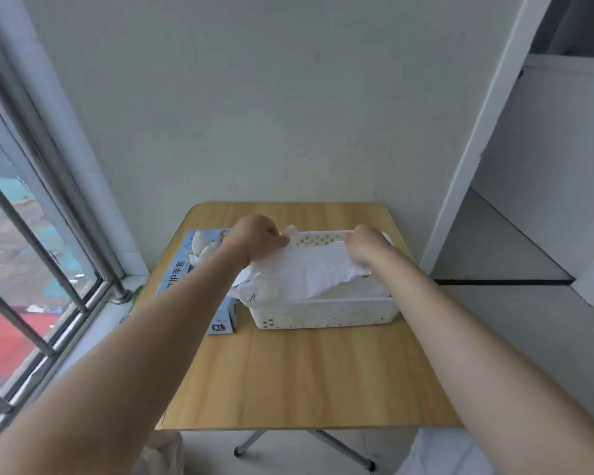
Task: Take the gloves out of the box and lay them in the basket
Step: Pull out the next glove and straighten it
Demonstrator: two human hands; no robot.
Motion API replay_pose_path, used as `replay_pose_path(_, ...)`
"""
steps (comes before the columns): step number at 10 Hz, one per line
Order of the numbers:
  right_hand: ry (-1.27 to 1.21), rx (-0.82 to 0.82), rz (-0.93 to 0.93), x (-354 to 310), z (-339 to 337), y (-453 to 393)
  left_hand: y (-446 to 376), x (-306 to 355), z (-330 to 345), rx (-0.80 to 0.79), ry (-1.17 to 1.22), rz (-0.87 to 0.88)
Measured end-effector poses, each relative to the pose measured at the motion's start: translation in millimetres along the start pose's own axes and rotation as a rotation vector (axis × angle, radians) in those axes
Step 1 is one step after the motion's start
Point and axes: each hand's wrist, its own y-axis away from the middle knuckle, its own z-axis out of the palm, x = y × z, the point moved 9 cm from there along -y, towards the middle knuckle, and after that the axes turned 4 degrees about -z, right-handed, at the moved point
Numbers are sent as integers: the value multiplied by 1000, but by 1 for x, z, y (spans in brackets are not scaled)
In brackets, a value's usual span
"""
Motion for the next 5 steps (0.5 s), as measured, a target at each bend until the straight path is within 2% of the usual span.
replay_pose_path(1,130,65,-41,12,0,-7,2,14,0,132,-32,19)
replay_pose_path(2,195,149,-68,24,-1,-18,8,31,-1,290,-108,132)
replay_pose_path(3,269,149,-24,30,1,-15,20,58,19,210,-117,405)
replay_pose_path(4,433,155,-90,26,6,-17,30,65,55,-55,-227,473)
replay_pose_path(5,572,208,-170,22,7,-16,33,55,79,-207,-321,393)
